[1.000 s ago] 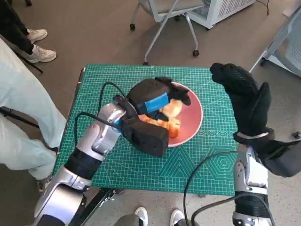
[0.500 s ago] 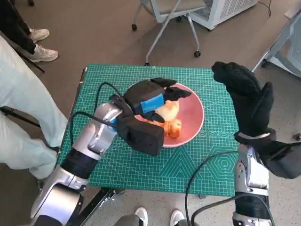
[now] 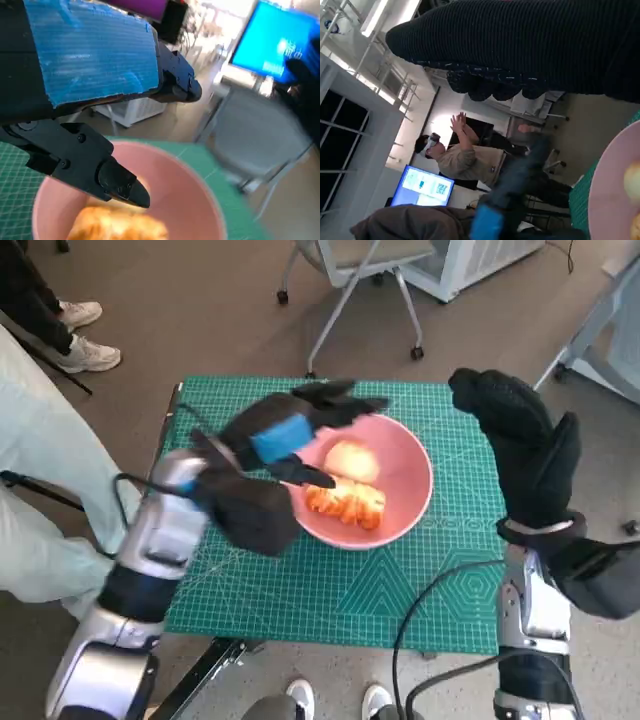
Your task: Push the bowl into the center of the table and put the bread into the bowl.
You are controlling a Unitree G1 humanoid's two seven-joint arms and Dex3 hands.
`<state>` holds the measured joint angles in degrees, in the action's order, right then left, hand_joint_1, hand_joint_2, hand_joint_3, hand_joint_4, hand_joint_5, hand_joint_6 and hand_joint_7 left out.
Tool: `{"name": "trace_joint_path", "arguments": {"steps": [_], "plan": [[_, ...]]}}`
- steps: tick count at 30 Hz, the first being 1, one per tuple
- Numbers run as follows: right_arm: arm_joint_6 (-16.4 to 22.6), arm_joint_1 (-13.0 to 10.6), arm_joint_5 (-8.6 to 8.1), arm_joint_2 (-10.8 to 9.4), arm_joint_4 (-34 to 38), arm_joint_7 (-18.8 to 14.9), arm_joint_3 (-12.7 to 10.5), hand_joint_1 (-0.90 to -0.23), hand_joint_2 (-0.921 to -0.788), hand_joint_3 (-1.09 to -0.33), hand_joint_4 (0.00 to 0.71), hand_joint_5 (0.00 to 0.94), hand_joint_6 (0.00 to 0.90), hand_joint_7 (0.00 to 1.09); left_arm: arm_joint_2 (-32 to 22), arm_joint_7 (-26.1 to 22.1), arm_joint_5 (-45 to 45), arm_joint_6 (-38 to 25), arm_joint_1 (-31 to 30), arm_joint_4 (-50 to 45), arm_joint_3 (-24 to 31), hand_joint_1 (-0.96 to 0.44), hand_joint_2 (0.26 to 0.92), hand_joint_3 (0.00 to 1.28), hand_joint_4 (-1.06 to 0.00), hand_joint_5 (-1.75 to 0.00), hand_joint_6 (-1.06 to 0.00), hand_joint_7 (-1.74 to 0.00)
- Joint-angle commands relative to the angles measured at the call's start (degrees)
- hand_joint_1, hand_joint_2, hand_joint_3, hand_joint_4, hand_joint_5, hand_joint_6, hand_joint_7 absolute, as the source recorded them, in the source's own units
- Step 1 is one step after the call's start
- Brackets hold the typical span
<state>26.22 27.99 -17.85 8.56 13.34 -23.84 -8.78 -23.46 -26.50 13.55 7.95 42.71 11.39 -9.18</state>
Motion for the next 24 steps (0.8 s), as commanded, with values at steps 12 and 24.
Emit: {"name": "trace_joint_path", "arguments": {"steps": [12, 24], "plan": [[-1.97, 0.03, 0.51, 0.84, -3.62, 0.53, 0.42, -0.675, -0.921, -0.77, 0.224, 0.0, 0.113, 0.56, 2.64, -0.34, -17.94, 2.16, -5.12, -5.34, 11.65, -0.28, 0.852, 0.03, -0.1, -0.01, -0.25, -0.01], [-4.45, 1.33, 1.8, 1.76, -8.24, 2.08, 0.61, -0.68, -0.921, -0.782, 0.22, 0.0, 0.076, 0.6, 13.09, 1.54, -32.15, 11.71, -8.15, -3.55, 17.83, -0.61, 0.92, 0.26, -0.13, -0.02, -0.29, -0.05]]}}
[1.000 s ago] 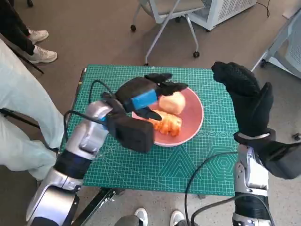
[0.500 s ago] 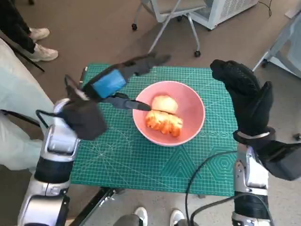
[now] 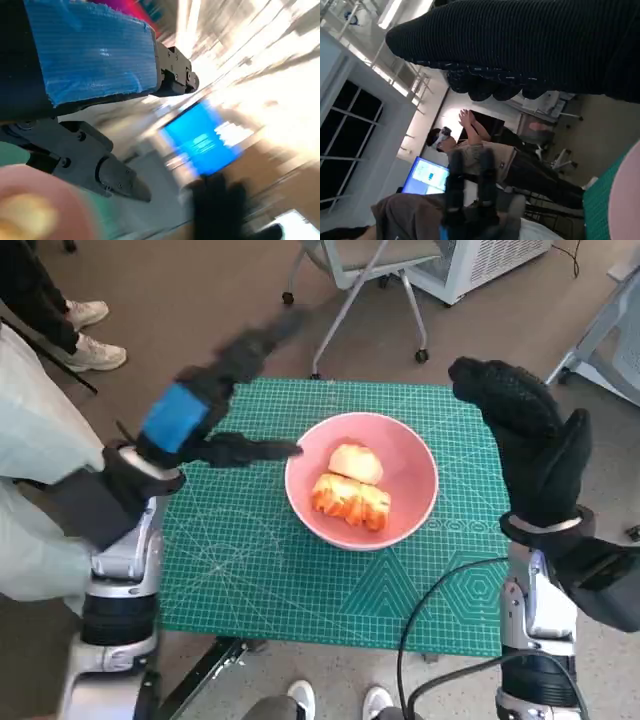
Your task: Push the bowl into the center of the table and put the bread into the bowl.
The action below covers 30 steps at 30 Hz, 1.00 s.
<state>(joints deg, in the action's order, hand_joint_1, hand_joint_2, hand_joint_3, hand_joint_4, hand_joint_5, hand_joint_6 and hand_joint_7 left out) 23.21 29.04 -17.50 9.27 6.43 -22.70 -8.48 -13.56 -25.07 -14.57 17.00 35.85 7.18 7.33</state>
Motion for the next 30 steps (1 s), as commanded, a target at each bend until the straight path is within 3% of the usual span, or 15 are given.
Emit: {"name": "trace_joint_path", "arguments": {"steps": [1, 7, 30], "plan": [[-1.57, 0.4, 1.51, 1.11, -1.48, 1.03, 0.31, -0.682, -0.921, -0.783, 0.221, 0.001, 0.073, 0.61, 3.73, 0.0, -4.6, 3.22, -1.38, 0.82, 1.4, -0.63, 0.92, 0.29, -0.14, -0.02, -0.29, -0.06], [-2.5, 0.89, 1.13, 1.12, -2.48, 1.34, 0.35, -0.695, -0.921, -0.766, 0.221, 0.001, 0.063, 0.62, 4.98, -1.47, -5.49, 5.82, -1.69, 1.61, 0.78, -0.64, 0.921, 0.37, -0.14, -0.02, -0.29, -0.07], [-2.53, -0.43, 2.39, 1.2, -5.26, 2.47, 0.91, -0.684, -0.921, -0.751, 0.226, 0.003, 0.063, 0.62, 6.0, -0.71, -4.48, -0.25, -3.56, -2.49, -2.73, -0.64, 0.921, 0.41, -0.15, -0.02, -0.24, -0.09]]}}
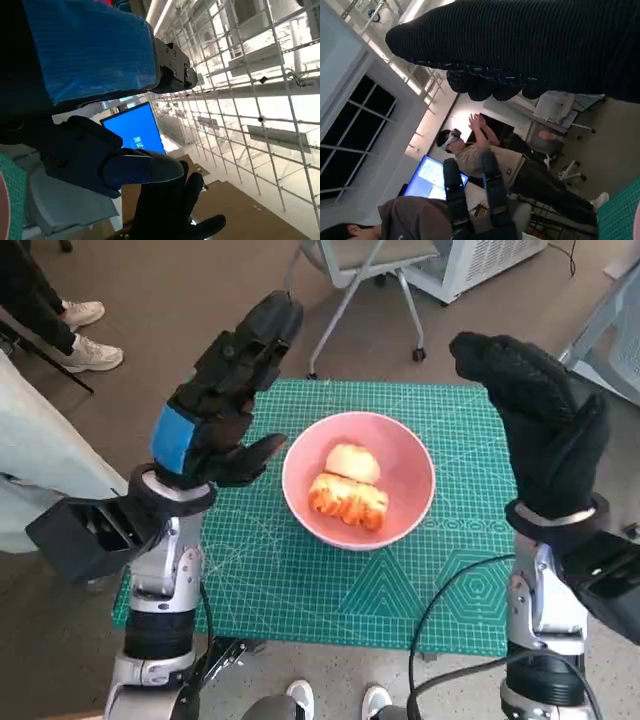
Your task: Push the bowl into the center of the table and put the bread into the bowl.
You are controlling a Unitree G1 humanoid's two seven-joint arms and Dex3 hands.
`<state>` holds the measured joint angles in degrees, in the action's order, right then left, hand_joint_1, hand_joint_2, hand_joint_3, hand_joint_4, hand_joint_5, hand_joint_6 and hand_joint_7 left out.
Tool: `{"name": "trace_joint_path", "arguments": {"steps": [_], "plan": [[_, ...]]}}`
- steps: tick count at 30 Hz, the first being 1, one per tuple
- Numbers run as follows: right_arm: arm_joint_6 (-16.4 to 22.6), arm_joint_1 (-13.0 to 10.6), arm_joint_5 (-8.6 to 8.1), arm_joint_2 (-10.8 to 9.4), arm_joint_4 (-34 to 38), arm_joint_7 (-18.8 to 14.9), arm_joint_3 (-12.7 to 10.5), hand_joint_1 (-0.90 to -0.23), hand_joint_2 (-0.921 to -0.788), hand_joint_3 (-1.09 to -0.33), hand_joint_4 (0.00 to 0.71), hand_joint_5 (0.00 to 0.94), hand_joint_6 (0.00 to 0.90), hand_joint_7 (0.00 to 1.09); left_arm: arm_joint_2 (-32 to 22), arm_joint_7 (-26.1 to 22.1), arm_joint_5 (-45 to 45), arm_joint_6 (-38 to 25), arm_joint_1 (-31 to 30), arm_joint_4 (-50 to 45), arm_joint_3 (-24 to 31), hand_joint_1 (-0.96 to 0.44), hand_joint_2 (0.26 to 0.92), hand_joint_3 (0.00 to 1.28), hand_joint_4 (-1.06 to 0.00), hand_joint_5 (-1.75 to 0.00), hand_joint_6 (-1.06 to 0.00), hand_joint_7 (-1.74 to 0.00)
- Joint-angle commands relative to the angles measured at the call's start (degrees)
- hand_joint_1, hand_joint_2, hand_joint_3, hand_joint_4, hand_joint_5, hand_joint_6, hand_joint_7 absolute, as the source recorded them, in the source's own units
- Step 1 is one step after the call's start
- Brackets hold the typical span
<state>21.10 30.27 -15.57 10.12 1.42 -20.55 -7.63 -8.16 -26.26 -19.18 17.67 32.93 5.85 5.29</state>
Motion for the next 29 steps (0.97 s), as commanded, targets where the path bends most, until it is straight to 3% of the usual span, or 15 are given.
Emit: {"name": "trace_joint_path", "arguments": {"steps": [1, 4, 6, 8, 29], "plan": [[-0.34, -1.74, 0.53, 0.37, -0.29, 0.32, 0.04, -0.683, -0.921, -0.751, 0.226, 0.003, 0.062, 0.62, 0.59, 0.52, 0.2, -1.15, -0.69, -1.28, -0.77, -0.63, 0.921, 0.41, -0.15, -0.01, -0.24, -0.1], [-0.13, -1.92, 0.61, 0.45, -0.2, 0.25, -0.05, -0.684, -0.921, -0.751, 0.226, 0.003, 0.06, 0.62, 0.65, 0.65, 0.44, -1.64, -0.77, -1.51, -0.99, -0.63, 0.921, 0.42, -0.15, -0.01, -0.21, -0.14], [0.07, -2.02, 0.66, 0.48, -0.03, 0.17, -0.08, -0.686, -0.921, -0.751, 0.226, 0.002, 0.059, 0.61, 0.66, 0.61, 0.47, -1.98, -0.84, -1.6, -1.12, -0.63, 0.921, 0.42, -0.15, -0.01, -0.09, -0.38], [0.3, -2.13, 0.75, 0.5, 0.13, 0.13, -0.08, -0.689, -0.921, -0.751, 0.226, 0.002, 0.058, 0.61, 0.59, 0.44, 0.47, -2.14, -0.9, -1.54, -1.19, -0.63, 0.921, 0.42, -0.15, -0.01, -0.04, -0.48], [2.05, -2.51, 1.0, 0.6, 1.62, 0.42, -0.12, -0.687, -0.921, -0.753, 0.228, 0.002, 0.05, 0.61, 0.66, -1.43, -0.72, -2.41, -1.0, -0.93, -0.78, -0.62, 0.921, 0.41, -0.12, 0.0, 0.0, -0.54]]}}
